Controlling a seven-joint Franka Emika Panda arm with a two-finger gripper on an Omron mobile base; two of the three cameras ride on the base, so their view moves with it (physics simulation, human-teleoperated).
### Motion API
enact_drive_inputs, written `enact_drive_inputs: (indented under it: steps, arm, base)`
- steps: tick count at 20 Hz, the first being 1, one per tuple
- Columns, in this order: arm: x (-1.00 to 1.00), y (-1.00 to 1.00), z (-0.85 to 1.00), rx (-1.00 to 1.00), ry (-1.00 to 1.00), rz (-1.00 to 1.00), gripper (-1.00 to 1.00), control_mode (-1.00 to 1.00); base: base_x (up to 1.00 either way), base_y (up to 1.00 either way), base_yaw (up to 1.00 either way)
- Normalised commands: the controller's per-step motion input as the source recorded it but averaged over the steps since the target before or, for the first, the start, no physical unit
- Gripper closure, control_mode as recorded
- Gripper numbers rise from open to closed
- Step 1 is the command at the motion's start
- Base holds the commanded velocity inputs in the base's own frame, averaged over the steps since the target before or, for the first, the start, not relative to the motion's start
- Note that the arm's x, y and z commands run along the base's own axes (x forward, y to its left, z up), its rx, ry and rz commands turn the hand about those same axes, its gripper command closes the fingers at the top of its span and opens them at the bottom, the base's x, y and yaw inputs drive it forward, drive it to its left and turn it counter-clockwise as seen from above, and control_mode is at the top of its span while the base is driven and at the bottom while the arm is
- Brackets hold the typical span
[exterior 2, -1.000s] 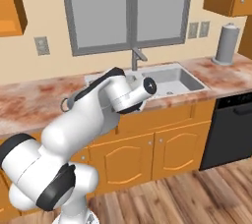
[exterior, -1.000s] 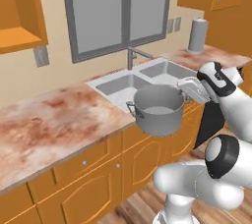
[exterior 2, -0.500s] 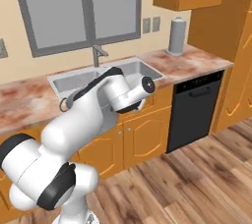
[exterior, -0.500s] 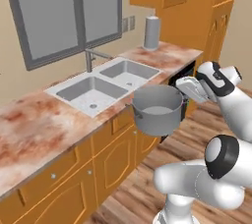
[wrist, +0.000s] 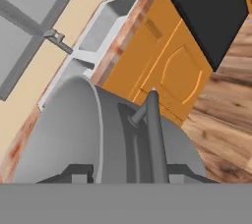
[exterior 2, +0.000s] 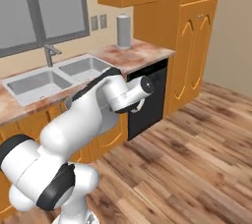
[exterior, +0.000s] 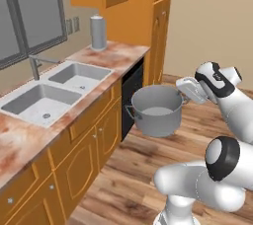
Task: Pick the kettle from the cabinet and place it on a stove burner. Then pick the pot from the counter and place it on another stove burner. Finally, turn both burners on.
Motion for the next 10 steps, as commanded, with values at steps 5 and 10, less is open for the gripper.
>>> enact_drive_inputs:
  steps: [5,10]
  arm:
    - [0.0,0.0,0.0,0.0,0.0,0.0,1.0,1.0]
    - [0.0,0.0,0.0,0.0,0.0,0.0,1.0,1.0]
  base:
    - [-0.18,-0.39,-0.45]
    - [-0.13,-0.35,-0.47]
